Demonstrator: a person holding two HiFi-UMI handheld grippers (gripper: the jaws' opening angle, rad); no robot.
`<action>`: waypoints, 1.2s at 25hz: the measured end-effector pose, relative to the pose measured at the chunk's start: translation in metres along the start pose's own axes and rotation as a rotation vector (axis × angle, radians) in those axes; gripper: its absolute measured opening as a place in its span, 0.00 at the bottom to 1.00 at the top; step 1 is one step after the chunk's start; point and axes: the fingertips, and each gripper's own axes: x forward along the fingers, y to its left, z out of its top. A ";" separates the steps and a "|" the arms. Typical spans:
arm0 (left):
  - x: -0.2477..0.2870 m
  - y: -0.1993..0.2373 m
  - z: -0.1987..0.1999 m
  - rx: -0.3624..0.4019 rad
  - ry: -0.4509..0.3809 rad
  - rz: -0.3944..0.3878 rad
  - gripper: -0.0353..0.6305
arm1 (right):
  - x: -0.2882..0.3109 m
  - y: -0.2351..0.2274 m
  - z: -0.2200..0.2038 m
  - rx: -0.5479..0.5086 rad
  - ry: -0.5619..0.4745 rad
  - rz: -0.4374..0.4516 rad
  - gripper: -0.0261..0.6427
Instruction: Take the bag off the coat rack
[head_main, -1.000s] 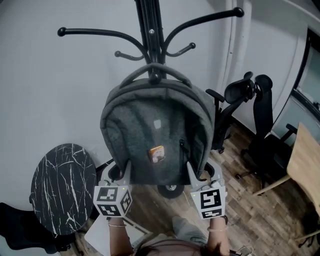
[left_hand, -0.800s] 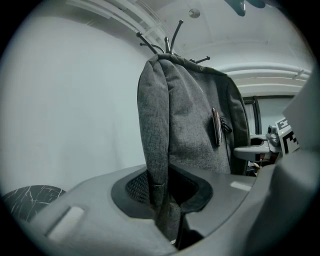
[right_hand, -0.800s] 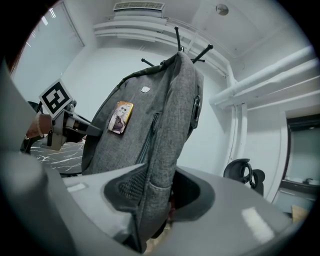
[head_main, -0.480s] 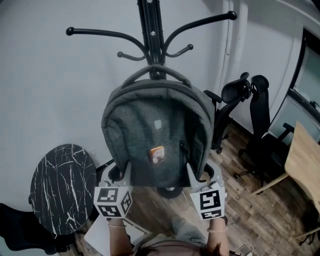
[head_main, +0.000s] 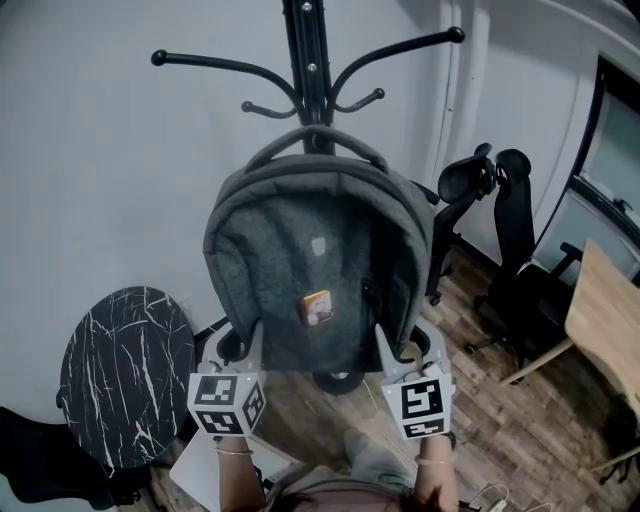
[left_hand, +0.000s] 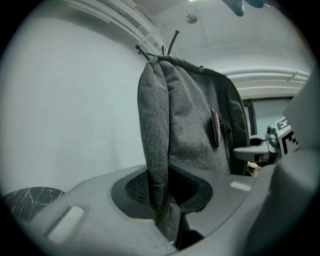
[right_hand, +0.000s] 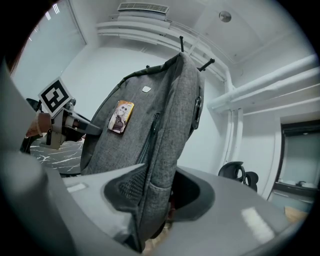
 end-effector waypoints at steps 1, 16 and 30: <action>-0.002 0.000 0.000 0.001 -0.002 -0.002 0.18 | -0.002 0.001 0.001 -0.002 -0.001 -0.003 0.24; -0.033 -0.005 -0.004 -0.009 -0.013 -0.022 0.18 | -0.028 0.014 0.006 -0.032 0.021 -0.032 0.24; -0.040 -0.027 -0.003 -0.014 -0.012 -0.008 0.18 | -0.043 0.001 0.001 -0.032 0.022 -0.018 0.24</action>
